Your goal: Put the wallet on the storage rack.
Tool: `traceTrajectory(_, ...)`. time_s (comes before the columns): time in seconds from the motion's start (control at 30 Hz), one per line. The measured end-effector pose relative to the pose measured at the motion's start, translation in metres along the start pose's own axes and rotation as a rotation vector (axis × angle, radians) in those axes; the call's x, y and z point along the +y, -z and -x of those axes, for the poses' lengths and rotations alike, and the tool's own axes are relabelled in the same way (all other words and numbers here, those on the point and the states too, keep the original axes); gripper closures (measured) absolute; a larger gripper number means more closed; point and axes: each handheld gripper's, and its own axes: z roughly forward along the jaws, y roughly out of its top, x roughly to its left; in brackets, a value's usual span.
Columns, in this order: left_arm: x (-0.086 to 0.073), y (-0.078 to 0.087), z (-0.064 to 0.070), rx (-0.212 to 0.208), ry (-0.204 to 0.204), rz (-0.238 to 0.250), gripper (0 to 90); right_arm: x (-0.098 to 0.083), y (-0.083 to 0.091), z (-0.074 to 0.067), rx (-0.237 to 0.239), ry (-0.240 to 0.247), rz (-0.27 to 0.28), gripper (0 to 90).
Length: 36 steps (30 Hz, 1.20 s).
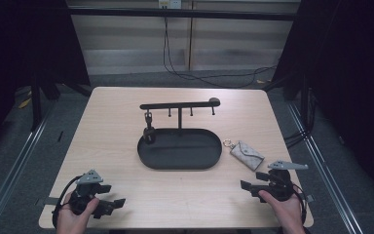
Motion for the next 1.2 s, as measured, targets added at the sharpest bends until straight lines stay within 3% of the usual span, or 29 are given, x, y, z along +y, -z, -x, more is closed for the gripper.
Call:
traceTrajectory(0.1, -0.003, -0.003, 0.006, -0.009, -0.014, -0.019, 21.9, 0.006, 0.002, -0.001, 0.002, 0.027, 0.001, 20.0)
traceTrajectory(0.2, -0.005, -0.005, 0.007, -0.025, -0.035, -0.070, 21.9, 0.011, 0.003, -0.002, 0.019, 0.060, 0.012, 18.0)
traceTrajectory(0.4, -0.005, -0.004, 0.000, -0.051, 0.030, -0.024, 21.9, 0.029, 0.001, -0.006, -0.002, 0.089, -0.002, 18.0)
traceTrajectory(0.53, -0.004, 0.000, 0.000, -0.045, 0.020, 0.008, 21.1, 0.044, -0.004, -0.002, 0.005, 0.062, -0.105, 17.8)
traceTrajectory(0.7, -0.004, -0.001, -0.002, -0.022, 0.053, 0.005, 27.1, 0.057, -0.009, -0.001, -0.002, 0.080, -0.175, 18.1)
traceTrajectory(0.8, -0.005, 0.000, -0.001, -0.025, 0.049, 0.012, 27.2, 0.063, -0.013, -0.001, 0.003, 0.093, -0.222, 19.9)
traceTrajectory(1.0, -0.004, -0.001, 0.001, -0.029, 0.034, 0.000, 27.0, 0.076, -0.018, 0.002, 0.003, 0.087, -0.254, 22.6)
traceTrajectory(1.1, -0.004, 0.000, 0.000, -0.029, 0.043, 0.000, 27.0, 0.084, -0.018, 0.002, 0.048, 0.078, -0.256, 22.5)
traceTrajectory(1.2, -0.004, 0.000, -0.001, -0.027, 0.038, -0.001, 27.1, 0.093, -0.019, 0.002, 0.017, 0.097, -0.272, 22.4)
